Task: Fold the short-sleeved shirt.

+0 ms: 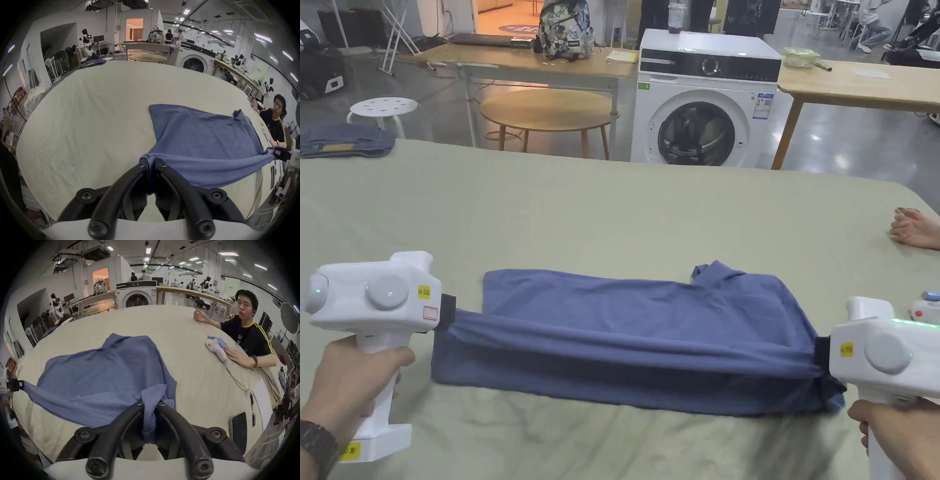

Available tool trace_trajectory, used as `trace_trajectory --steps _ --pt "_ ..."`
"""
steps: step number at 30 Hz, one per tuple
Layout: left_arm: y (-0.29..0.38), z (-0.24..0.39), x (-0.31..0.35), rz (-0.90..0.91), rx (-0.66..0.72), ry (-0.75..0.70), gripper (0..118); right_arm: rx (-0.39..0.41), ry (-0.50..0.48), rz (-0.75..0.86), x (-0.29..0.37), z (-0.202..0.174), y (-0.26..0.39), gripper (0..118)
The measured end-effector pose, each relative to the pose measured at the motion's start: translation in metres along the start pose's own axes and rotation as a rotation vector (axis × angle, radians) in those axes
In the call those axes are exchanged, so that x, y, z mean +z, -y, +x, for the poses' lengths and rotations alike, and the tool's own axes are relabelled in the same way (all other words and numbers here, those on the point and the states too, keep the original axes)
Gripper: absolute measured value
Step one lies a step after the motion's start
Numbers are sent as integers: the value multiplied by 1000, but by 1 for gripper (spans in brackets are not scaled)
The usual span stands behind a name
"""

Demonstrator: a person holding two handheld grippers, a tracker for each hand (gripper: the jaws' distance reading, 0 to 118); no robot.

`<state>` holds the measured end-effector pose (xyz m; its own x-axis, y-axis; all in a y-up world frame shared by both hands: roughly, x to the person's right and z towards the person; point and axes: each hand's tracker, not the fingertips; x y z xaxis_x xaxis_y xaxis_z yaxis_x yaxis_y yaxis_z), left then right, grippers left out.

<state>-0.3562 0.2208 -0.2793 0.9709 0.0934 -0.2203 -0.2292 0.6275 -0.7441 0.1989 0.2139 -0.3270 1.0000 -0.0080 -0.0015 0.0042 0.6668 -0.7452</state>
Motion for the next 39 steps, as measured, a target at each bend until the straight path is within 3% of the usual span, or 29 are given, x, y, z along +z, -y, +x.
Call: trace_trajectory --steps 14,17,19,20,22,24,29,31,32,33,34,36,37,39 --pt "-13 8 -89 -132 11 -30 1 16 0 -145 -104 -2 -28 11" --pt "-12 8 -91 -137 11 -27 6 34 3 -144 -101 -8 -26 26" --pt "-11 6 -88 -134 15 -22 8 62 22 -117 -96 -11 -26 28" --pt "-11 6 -84 -129 10 -23 14 74 31 -100 -93 -12 -26 35" --pt "-11 4 -71 -99 10 -26 34 77 22 -24 -83 -11 -28 61" --pt "-11 3 -53 -40 34 17 41 67 4 52 -65 -15 -27 62" --pt "-5 9 -6 136 30 58 41 83 -12 250 -20 -31 -13 62" --pt "5 13 14 221 24 39 41 77 -6 329 -1 -39 -3 57" --pt "10 15 22 259 27 38 41 77 -13 356 7 -42 1 46" --pt "16 17 30 289 17 50 40 76 -21 387 28 -50 6 28" --pt "21 20 35 310 16 44 32 67 -22 411 35 -53 10 15" --pt "33 30 48 352 -26 26 13 61 -36 457 48 -59 19 12" --pt "38 34 52 371 -50 2 5 61 -43 469 47 -61 24 2" --pt "49 41 61 402 -87 -6 0 64 -46 503 56 -66 31 0"
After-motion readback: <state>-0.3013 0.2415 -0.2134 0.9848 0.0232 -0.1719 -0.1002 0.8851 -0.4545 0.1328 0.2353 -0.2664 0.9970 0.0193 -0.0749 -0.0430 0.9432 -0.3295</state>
